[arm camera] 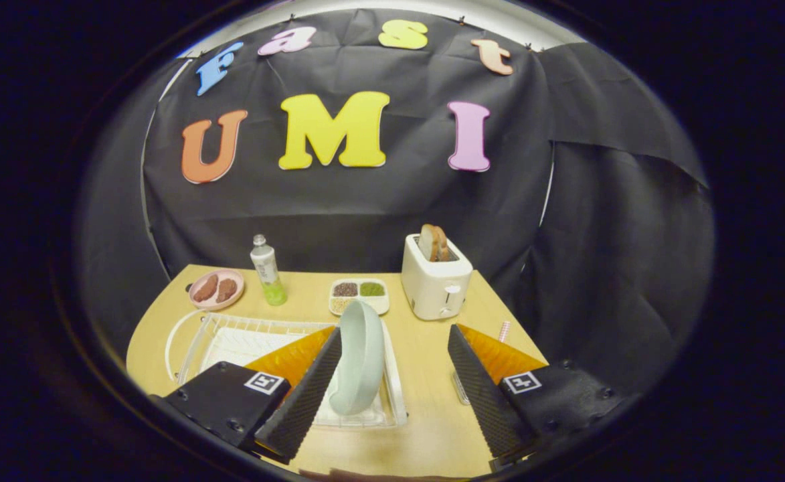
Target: Take the plate from the dish rack, then take the spoon from the basket and place it into the plate.
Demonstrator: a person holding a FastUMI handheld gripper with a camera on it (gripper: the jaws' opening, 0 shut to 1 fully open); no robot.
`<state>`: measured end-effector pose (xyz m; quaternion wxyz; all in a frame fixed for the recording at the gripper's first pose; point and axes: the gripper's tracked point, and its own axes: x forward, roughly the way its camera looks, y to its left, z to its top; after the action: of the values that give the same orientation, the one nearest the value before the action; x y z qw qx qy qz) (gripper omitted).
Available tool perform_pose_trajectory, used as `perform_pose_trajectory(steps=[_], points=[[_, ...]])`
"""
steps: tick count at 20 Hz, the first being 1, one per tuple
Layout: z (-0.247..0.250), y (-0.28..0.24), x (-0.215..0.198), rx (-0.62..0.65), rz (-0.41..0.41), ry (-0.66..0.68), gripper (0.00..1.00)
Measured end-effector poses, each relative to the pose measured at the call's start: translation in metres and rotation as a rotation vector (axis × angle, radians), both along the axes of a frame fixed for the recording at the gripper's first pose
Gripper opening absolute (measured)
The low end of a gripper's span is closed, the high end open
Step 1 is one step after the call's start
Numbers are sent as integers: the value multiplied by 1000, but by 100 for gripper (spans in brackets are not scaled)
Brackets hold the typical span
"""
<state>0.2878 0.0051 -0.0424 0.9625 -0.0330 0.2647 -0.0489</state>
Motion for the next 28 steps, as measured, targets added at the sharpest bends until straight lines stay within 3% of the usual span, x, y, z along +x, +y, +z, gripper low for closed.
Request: perform_pose_trajectory(steps=[3, 6, 7, 10, 13, 17, 28], points=[[-21, -2, 26, -75, -26, 169, 100], [-40, 8, 35, -117, 9, 336, 81], [-40, 11, 40, -134, 7, 358, 80], [-39, -2, 46, -259, -79, 457, 62], [-49, 5, 45, -296, -76, 570, 38], [-53, 6, 48, -307, -101, 623, 21], [-47, 30, 36, -429, -213, 484, 18]])
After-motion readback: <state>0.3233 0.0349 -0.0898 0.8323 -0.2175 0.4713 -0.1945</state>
